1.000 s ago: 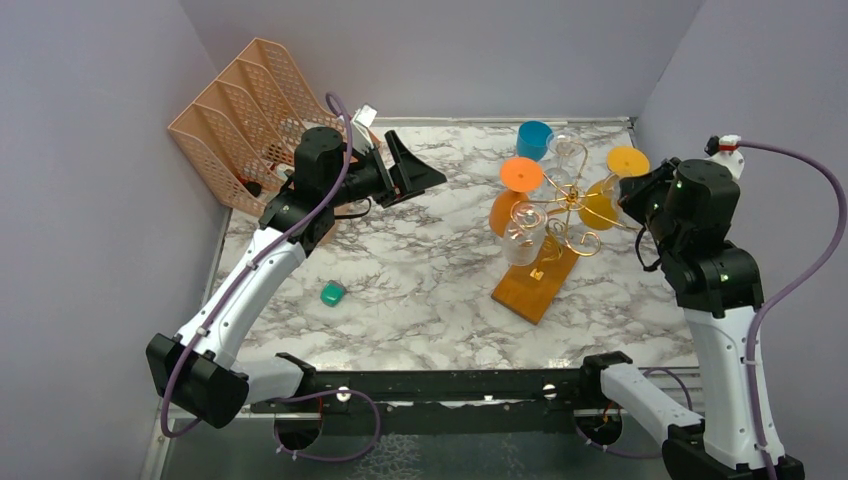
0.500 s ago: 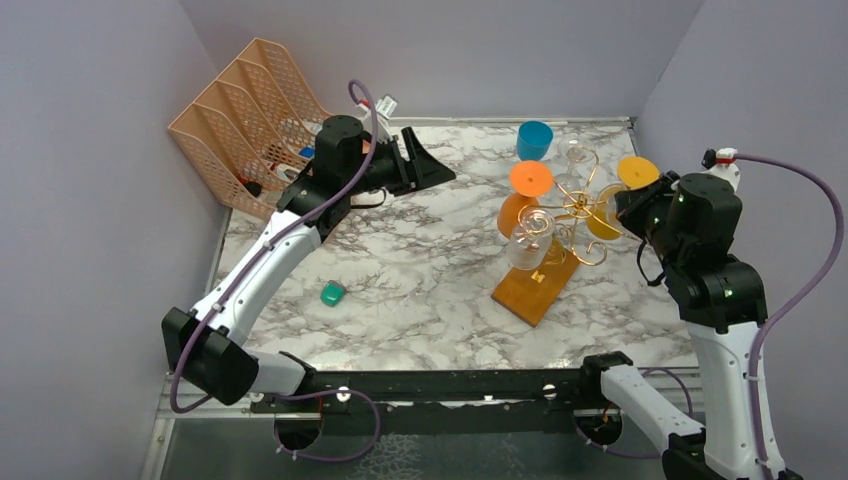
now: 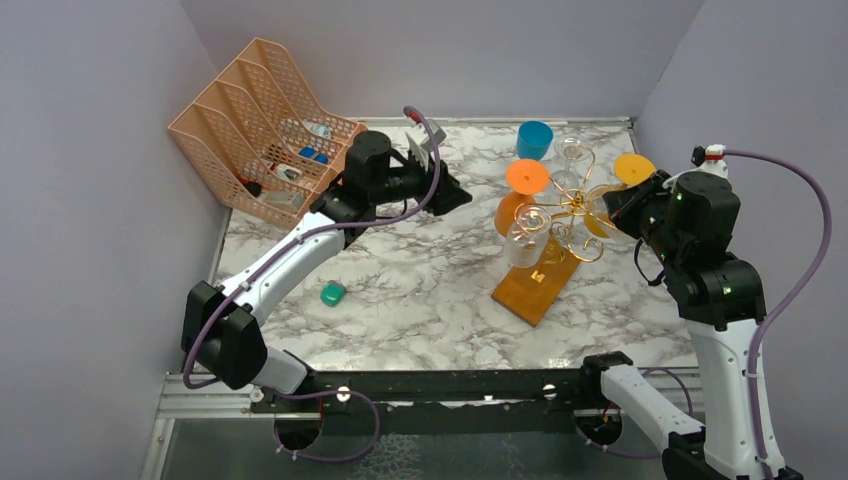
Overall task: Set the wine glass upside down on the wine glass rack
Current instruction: Turn the wine glass upside down at the wine rack.
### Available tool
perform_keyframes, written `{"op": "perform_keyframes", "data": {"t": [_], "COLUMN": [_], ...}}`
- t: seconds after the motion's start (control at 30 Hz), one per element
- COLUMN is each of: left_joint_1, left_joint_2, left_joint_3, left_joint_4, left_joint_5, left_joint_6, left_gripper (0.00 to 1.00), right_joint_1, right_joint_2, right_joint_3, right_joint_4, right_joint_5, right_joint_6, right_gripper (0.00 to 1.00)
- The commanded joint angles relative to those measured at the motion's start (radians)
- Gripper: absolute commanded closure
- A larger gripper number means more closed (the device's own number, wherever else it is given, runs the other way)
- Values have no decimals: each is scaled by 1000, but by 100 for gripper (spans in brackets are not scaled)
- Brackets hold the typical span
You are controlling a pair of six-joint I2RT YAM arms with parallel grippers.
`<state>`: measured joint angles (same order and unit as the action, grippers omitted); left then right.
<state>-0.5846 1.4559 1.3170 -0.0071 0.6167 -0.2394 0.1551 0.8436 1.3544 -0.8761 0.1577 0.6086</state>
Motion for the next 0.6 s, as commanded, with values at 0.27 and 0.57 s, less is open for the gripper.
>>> {"op": "perform_keyframes", "data": {"t": [0.27, 0.57], "left_joint_1": [-219, -530], "left_joint_2": [-330, -283], "left_joint_3": [-541, -714], "left_joint_4": [322, 558], "left_joint_5": [-411, -836], "left_joint_6": [99, 81], "left_gripper": [43, 50], "right_joint_1": [2, 3], "right_joint_2": [-12, -16], "right_joint_3": [-1, -2], "right_joint_4": [55, 45], "right_joint_5": [-52, -61], "right_joint_6": [-19, -8], "right_gripper": [99, 99]}}
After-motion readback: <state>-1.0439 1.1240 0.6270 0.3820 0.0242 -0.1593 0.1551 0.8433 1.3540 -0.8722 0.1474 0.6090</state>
